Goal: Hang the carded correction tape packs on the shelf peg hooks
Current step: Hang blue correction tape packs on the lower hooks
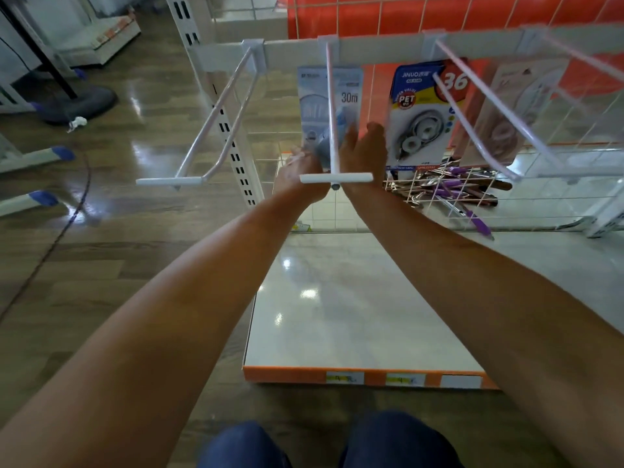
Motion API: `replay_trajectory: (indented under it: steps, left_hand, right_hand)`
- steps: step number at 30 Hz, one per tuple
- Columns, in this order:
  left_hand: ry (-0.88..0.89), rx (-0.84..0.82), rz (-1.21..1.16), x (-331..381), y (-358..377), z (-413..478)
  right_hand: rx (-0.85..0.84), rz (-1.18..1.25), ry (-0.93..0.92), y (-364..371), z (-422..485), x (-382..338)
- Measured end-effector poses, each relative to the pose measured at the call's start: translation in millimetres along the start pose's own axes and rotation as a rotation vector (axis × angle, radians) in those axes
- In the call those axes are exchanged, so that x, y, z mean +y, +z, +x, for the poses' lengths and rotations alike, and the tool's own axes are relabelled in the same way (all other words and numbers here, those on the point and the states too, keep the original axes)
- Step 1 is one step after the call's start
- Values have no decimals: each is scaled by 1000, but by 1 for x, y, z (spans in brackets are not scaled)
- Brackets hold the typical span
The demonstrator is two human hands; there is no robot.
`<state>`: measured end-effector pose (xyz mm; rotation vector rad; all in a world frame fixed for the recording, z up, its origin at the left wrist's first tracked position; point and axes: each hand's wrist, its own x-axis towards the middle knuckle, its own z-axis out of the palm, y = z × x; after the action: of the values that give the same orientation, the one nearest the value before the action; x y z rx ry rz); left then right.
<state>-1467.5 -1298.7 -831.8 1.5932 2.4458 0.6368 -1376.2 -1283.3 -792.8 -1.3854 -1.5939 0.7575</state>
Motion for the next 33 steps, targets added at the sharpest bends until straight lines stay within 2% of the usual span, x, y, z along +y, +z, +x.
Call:
replay_trajectory:
  steps: [3,6,9,12,15,20,25,33]
  left_hand:
    - [-45,-89,-19,-5,-1,-22]
    - [-105,-322,51,-4,-15,-57]
    - [-129,-297,105,18,-55,-103]
    - [-155,-411,15,33,-88,-141]
    - [-149,-536,73,55,-135,-175]
    - [-124,-578,99,90,-216,-215]
    - [-87,-574,84,126,-305,-243]
    - [-23,-402,31,176,-425,-250]
  right_hand:
    - [-158,-176,-15,-10,-26,9]
    - [-300,-324,-9,-27,-59,12]
    - [-414,-397,29,-53,-91,-4]
    - [-538,-456,114,-89,-120,-32]
    - [-613,-480,126,-123,-144,-69]
    - [-711,-525,160,-179,-168,-147]
    - [-731,-513,139,-231,-181,-226]
    - [-640,-375,32,-290,-163,-344]
